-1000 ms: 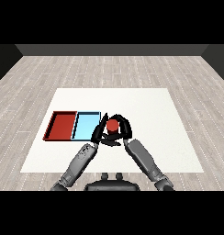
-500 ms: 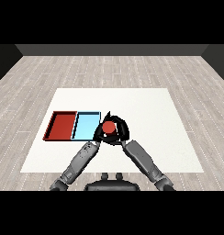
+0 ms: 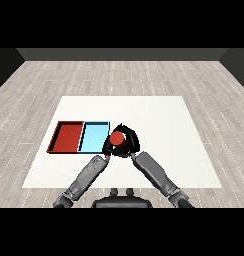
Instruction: Pick the red can and put it in the red box
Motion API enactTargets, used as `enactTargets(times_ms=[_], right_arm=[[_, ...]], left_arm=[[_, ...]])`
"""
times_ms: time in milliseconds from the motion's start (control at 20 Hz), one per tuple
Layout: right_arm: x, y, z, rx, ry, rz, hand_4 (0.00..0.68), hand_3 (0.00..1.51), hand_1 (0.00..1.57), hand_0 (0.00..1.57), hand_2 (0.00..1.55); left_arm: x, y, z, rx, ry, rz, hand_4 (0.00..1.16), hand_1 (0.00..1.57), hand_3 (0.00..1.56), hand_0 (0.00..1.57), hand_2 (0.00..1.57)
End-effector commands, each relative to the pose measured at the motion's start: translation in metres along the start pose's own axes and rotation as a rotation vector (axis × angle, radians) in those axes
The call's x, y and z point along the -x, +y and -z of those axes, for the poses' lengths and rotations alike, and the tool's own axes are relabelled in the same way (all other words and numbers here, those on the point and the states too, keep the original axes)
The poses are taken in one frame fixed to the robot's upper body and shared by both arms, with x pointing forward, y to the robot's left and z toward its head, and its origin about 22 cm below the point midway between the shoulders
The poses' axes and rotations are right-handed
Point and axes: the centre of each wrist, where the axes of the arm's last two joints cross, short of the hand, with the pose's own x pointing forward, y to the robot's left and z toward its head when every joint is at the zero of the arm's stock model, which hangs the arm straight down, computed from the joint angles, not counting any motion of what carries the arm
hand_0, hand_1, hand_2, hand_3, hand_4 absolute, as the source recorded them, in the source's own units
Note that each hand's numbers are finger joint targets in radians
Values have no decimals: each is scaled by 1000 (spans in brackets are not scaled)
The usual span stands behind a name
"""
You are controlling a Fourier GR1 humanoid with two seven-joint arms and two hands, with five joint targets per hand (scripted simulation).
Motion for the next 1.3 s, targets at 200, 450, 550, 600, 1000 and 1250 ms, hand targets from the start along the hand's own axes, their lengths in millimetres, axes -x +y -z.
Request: enactTargets(times_ms=[200, 450, 550, 600, 1000, 1250], right_arm=[[-9, -2, 16, 0, -15, 38, 555, 1391, 1461, 1461, 1438], [3, 5, 6, -5, -7, 40, 560, 1387, 1496, 1496, 1439], [-3, 8, -3, -44, -9, 39, 541, 1391, 1518, 1518, 1450], [-1, 7, -10, -7, -24, 48, 538, 1394, 1519, 1519, 1453], [-10, 12, -9, -28, -8, 79, 532, 1396, 1470, 1470, 1449], [-13, 4, -1, -60, -40, 76, 0, 0, 0, 0, 0]], left_arm=[[-8, -20, 2, -8, 64, 3, 1024, 1571, 1460, 1571, 1543], [-7, -36, 3, -61, 26, 26, 855, 1571, 1360, 1571, 1480], [-17, -5, 11, -56, 35, 44, 857, 1571, 1340, 1571, 1495], [-14, -26, 3, -57, 14, 21, 866, 1571, 1355, 1571, 1498], [-8, -12, 15, -76, -25, -37, 964, 1571, 1449, 1571, 1540], [-11, -19, 7, -90, -9, -22, 1140, 1571, 1491, 1571, 1569]])
